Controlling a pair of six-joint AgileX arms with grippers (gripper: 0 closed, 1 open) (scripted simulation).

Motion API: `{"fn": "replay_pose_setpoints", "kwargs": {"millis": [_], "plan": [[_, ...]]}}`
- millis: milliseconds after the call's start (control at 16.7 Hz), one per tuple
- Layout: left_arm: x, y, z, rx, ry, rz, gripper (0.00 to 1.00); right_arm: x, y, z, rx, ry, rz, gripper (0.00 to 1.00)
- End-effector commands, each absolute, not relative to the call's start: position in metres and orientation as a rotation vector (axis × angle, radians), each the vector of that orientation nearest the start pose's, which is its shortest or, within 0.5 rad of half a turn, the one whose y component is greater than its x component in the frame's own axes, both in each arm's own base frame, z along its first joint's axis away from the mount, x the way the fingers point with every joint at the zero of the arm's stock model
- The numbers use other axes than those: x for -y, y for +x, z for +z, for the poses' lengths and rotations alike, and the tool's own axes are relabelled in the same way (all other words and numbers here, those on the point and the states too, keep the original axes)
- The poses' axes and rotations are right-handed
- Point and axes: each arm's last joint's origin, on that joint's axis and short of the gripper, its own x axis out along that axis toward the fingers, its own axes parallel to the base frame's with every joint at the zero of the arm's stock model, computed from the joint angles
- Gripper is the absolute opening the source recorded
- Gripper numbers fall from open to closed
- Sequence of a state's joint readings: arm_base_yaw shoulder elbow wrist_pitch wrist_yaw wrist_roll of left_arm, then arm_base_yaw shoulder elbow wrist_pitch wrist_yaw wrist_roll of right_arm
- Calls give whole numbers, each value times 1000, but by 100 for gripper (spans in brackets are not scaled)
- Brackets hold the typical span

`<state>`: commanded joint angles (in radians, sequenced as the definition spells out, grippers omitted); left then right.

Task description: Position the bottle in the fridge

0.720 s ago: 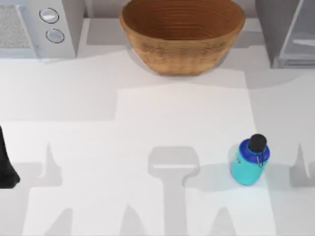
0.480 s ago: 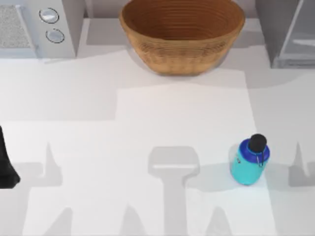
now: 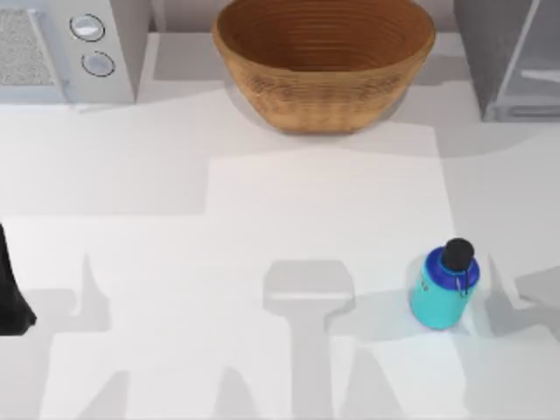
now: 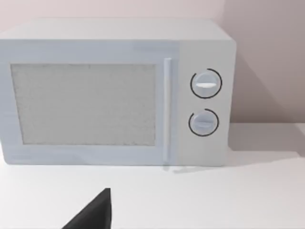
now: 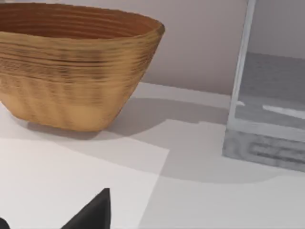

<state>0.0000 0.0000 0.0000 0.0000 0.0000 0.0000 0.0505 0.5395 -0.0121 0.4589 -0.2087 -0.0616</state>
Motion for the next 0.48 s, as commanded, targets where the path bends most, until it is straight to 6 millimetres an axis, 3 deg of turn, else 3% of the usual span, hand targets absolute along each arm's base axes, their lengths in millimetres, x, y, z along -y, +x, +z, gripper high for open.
{"fn": "replay_pose_setpoints", "kwargs": {"millis": [480], "plan": [[1, 106, 160, 0, 0, 0, 100, -31, 156, 103, -235, -114, 599, 100]]}}
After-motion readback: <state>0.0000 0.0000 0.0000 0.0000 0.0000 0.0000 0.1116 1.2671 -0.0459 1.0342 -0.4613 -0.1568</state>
